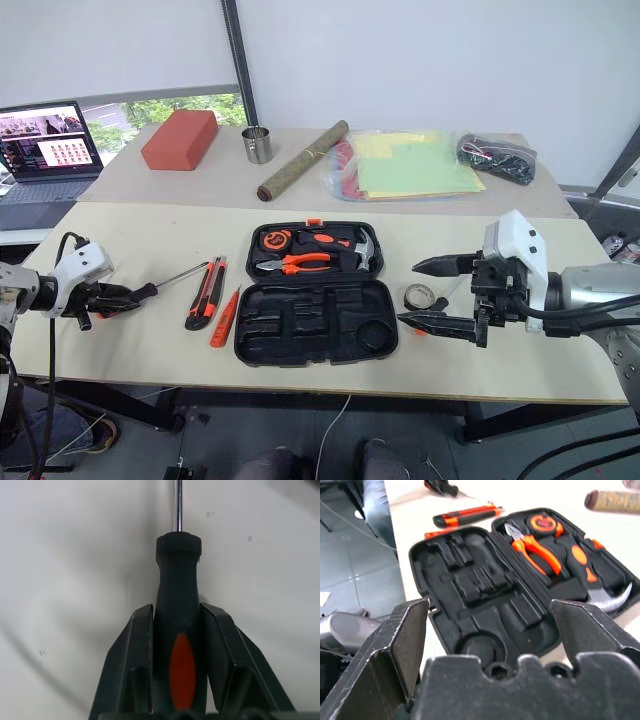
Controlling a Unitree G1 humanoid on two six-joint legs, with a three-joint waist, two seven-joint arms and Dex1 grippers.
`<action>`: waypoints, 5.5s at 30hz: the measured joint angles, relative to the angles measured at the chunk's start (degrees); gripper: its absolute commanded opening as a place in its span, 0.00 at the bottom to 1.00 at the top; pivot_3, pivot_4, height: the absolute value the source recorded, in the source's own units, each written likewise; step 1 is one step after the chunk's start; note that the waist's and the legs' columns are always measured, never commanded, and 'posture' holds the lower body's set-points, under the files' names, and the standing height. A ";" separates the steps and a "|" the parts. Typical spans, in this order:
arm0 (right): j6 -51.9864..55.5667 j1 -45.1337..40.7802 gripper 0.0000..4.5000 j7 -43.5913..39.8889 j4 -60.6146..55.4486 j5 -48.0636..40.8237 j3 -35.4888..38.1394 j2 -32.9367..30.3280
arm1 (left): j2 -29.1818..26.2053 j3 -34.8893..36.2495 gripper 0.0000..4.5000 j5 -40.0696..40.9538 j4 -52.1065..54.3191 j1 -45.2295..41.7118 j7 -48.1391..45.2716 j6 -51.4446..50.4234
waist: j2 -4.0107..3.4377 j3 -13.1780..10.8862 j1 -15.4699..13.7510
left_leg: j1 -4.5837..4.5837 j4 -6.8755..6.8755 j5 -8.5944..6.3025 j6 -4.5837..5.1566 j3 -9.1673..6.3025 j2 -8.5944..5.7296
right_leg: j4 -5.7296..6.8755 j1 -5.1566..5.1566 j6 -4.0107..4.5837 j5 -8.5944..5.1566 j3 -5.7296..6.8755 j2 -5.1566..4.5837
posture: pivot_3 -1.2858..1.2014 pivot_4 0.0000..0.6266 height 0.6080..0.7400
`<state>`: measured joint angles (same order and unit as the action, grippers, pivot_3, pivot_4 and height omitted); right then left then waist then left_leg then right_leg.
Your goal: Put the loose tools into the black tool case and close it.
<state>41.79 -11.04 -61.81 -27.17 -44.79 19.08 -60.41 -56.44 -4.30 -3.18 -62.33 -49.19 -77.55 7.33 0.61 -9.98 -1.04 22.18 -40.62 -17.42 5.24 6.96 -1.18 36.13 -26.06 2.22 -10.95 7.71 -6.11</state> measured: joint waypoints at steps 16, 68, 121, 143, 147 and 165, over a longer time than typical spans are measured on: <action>1.27 8.82 1.00 5.06 -5.68 0.20 4.56 0.38 | 22.03 -10.95 0.20 2.98 28.72 -9.64 -9.69 -18.29 | 0.08 -0.05 0.03 | 0.93 -1.02 0.39 0.86 -0.29 -0.11 | -0.18 0.16 -0.85 0.05 0.71 -0.21 | 0.52 0.24 0.98; 1.26 12.77 1.00 16.98 -9.49 -2.58 6.17 7.49 | 34.75 -19.21 0.01 -5.42 20.97 -13.16 2.26 -11.00 | 0.08 -0.03 -1.35 | 0.91 -1.10 0.49 1.22 -0.35 -0.09 | -0.11 0.21 -0.51 0.25 0.71 -0.23 | 0.52 0.24 0.98; 19.01 8.83 0.76 70.56 -5.03 15.71 -4.59 41.95 | 20.17 -5.69 1.00 28.52 56.74 -1.67 -11.10 -40.05 | -0.27 0.13 0.61 | -0.23 -0.14 0.52 0.49 -0.35 -0.22 | -0.10 0.92 -0.53 -0.38 0.49 -0.07 | 0.52 0.24 0.98; 1.47 -4.46 0.22 25.93 1.55 17.11 -12.47 15.22 | 12.85 -4.19 1.00 28.99 58.84 5.23 -11.19 -37.25 | -0.42 0.00 1.83 | -0.46 0.03 0.73 0.63 -0.16 0.12 | -0.12 0.86 -0.45 -0.48 -0.44 0.70 | 0.52 0.24 0.98; -7.50 -12.33 0.22 13.18 9.12 21.70 -22.66 12.44 | 9.72 -3.26 1.00 29.02 58.77 6.33 -11.72 -37.11 | -0.41 -0.03 1.72 | -0.28 -0.10 0.73 0.67 -0.15 0.08 | -0.10 0.75 -0.47 -0.46 -0.56 0.66 | 0.52 0.24 0.98; -31.34 -29.12 0.33 -5.34 34.31 40.24 -40.56 20.57 | 4.25 0.62 1.00 29.44 62.64 12.59 -8.71 -37.70 | -0.35 -0.07 1.17 | 0.13 -0.22 0.72 0.67 -0.34 0.00 | -0.09 0.56 -0.14 -0.25 -0.54 0.61 | 0.52 0.24 0.98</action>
<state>10.45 -40.16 -67.15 7.14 -4.55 -21.48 -39.84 -52.19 -3.68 26.27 0.30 -36.60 -86.27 -30.38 0.26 -10.05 0.13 22.30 -40.84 -16.70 5.91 6.62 -1.18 36.04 -25.50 2.08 -11.20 7.16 -5.50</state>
